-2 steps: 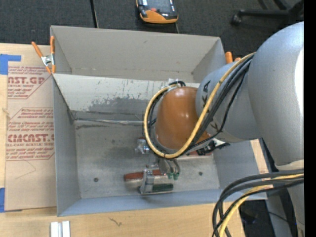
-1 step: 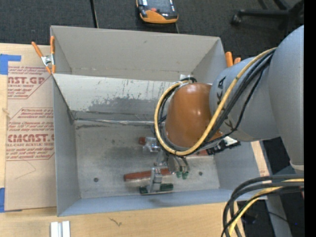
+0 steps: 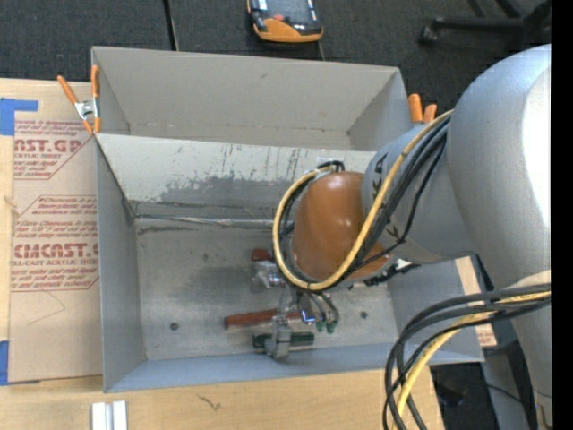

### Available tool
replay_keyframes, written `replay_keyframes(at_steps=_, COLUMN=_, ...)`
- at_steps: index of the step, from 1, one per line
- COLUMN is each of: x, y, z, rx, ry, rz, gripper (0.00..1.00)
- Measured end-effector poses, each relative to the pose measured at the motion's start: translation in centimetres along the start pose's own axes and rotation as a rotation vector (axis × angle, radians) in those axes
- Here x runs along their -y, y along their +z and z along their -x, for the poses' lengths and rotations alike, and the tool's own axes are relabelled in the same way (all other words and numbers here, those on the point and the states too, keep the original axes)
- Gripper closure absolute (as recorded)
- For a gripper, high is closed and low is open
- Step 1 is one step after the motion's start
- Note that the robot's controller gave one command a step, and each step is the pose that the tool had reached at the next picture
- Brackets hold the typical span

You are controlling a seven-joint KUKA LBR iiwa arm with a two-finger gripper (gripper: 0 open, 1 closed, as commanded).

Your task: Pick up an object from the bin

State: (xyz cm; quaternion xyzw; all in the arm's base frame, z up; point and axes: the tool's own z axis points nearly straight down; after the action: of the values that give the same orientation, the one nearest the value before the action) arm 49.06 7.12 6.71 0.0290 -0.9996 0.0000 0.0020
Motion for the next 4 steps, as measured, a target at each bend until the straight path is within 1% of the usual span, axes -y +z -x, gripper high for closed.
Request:
replay_keyframes(at_steps=1, x=-1.1, y=-0.5, z=-0.9, rx=0.007, ry=0.345, rz=0.000, gripper=1.00)
replay_keyframes(at_steps=3, x=-1.0, y=-0.7, z=-0.9, rx=0.008, ry=0.346, rz=0.000, gripper=1.00)
replay_keyframes(at_steps=4, x=-1.1, y=-1.6, z=-1.1, rx=-0.001, ry=0.345, rz=-0.001, gripper=1.00)
